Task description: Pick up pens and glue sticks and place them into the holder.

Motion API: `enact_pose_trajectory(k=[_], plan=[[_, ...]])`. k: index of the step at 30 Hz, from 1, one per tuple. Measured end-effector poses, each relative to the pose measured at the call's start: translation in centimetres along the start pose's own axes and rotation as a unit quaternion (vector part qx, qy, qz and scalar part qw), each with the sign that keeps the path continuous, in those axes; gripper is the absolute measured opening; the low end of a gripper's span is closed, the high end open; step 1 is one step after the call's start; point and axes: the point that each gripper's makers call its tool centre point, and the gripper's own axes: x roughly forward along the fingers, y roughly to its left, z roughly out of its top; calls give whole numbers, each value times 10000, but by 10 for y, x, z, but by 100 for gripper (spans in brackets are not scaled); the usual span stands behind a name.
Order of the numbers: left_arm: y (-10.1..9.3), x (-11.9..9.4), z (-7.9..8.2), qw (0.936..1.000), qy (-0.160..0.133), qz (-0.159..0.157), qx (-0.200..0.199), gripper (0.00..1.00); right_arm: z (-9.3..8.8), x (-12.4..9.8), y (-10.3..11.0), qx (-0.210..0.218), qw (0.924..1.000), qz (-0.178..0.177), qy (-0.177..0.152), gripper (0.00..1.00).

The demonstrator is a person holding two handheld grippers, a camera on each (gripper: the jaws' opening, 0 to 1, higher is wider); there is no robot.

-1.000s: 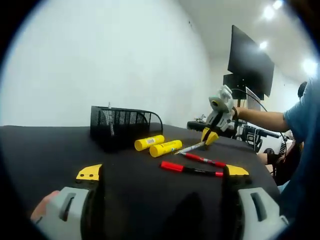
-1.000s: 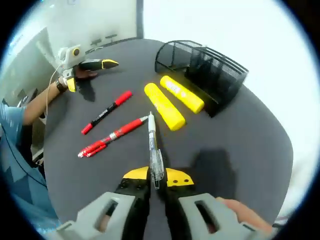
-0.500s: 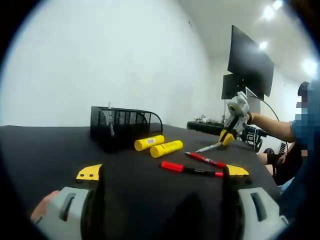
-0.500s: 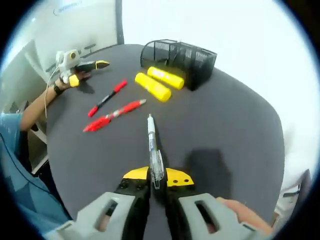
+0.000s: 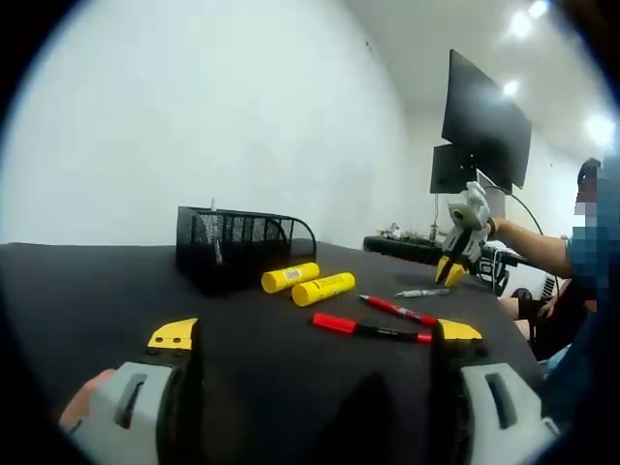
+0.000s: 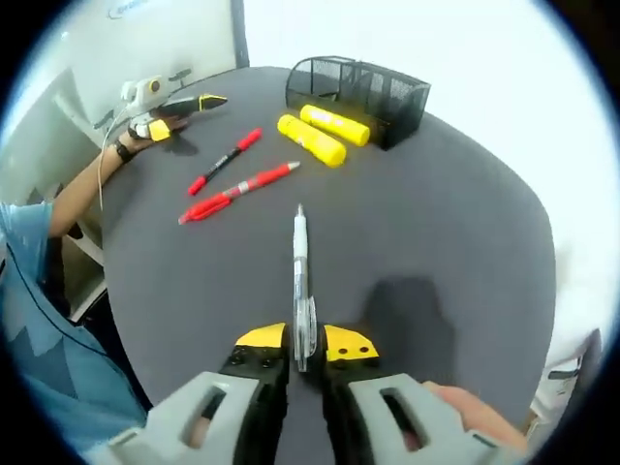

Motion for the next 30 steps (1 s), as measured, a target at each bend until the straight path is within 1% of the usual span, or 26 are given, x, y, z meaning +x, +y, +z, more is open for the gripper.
enact_pose_trajectory(k=[2, 3, 7, 9, 10, 14, 18, 21, 30], plan=[[-1, 1, -1, 10000, 23, -9, 18, 91, 13, 1, 0, -2, 10000, 55, -75, 9], [-1, 1, -1, 10000, 33, -11, 23, 91, 21, 4, 2, -53, 9999, 94, -56, 9], [-1, 0, 0, 10000, 5, -8, 1, 91, 37, 17, 8, -415, 9985, 46, 347, 9], [-1, 0, 0, 10000, -11, 1, -9, 91, 42, 24, 12, -525, 9970, 35, 574, 9], [-1, -1, 1, 10000, -18, 0, -6, 91, 46, 28, 14, -604, 9963, 10, 615, 9], [-2, 0, -1, 10000, 24, -14, 25, 91, 56, 37, 17, -669, 9953, 37, 697, 10], [-2, -1, 1, 10000, -21, -29, -5, 91, 59, 44, 17, -757, 9941, 39, 781, 10], [-3, 0, 0, 10000, 7, -35, 23, 91, 61, 51, 16, -721, 9942, 85, 797, 12], [-3, 0, -1, 10000, 33, -29, 56, 91, 54, 68, 14, -716, 9922, 72, 1016, 12]])
